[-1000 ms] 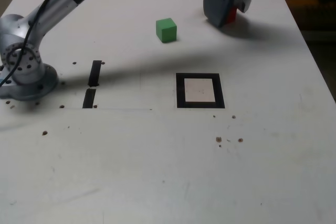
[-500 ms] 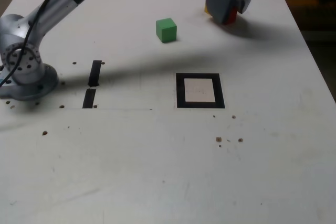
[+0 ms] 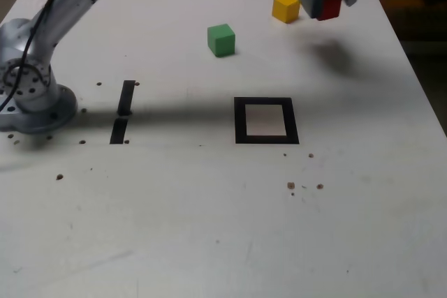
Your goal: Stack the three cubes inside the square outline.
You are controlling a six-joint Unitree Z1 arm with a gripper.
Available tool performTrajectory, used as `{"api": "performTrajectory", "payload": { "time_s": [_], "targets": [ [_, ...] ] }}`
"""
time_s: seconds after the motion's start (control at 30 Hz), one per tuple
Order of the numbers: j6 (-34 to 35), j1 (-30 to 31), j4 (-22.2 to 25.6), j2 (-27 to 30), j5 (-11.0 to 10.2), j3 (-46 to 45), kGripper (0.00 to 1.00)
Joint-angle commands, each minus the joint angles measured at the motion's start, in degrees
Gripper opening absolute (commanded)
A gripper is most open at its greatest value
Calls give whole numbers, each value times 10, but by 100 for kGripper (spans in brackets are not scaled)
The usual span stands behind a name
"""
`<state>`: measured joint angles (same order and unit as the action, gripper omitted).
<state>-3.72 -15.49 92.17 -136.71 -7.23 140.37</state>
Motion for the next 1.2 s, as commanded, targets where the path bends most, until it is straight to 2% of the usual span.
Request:
{"api": "performTrajectory", "payload": {
  "time_s": [0.0,0.2,0.3,0.47,0.63,0.87,1.17],
  "targets": [
    [-20,31,7,59,1,-42,16],
    [-20,121,-12,157,6,-221,16],
    [21,163,-54,190,12,-321,16],
    [85,201,-134,208,32,-433,16],
    [117,211,-171,219,44,-490,16],
    [116,213,-198,230,36,-529,16],
    [120,215,-255,225,37,-570,16]
  ]
}}
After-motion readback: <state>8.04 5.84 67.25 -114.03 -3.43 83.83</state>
